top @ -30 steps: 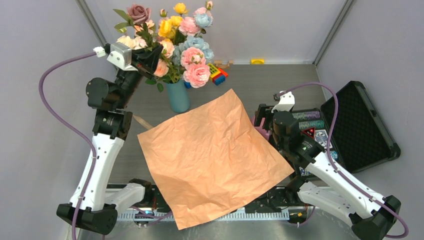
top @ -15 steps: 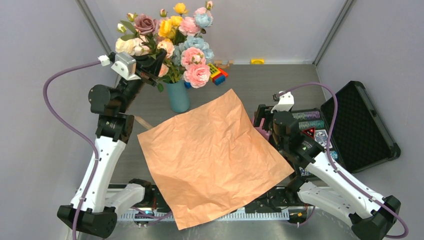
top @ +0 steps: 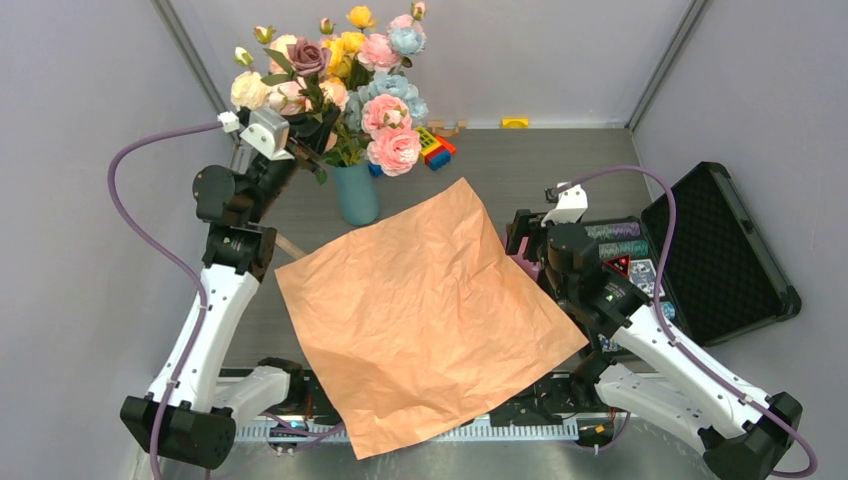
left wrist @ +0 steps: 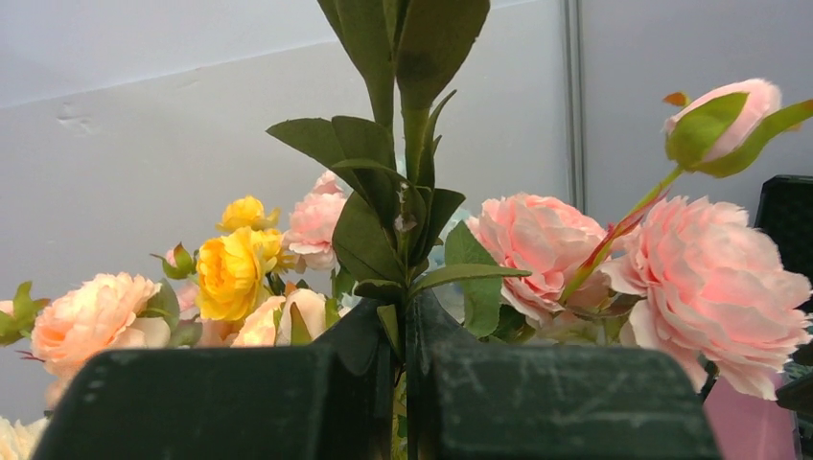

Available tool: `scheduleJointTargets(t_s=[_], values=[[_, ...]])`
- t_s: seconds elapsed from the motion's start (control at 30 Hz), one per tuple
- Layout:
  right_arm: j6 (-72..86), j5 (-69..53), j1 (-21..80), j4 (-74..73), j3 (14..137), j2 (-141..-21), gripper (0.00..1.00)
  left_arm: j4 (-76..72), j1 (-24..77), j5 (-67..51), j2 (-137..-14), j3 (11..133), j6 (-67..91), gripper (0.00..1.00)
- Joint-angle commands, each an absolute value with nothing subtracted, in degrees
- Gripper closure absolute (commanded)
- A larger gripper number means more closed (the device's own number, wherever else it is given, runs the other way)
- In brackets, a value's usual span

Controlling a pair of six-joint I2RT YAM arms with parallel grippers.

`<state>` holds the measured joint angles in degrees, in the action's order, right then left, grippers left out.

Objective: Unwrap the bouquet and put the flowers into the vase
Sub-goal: Insert the fake flower into the vase.

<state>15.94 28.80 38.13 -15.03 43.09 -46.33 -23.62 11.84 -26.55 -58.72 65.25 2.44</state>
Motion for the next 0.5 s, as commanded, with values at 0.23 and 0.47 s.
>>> scheduleJointTargets(t_s=[0.23,0.47], values=[[15.4,28.3,37.9,-12.0,43.0,-45.4,0.24,-28.9,10.6,-24.6,-60.1,61.6,2.6,1.00],[15.3,28.2,37.9,-12.0,43.0,-45.6,0.24,-29.7,10.5,-24.3,-61.0,59.5,3.1,1.00]])
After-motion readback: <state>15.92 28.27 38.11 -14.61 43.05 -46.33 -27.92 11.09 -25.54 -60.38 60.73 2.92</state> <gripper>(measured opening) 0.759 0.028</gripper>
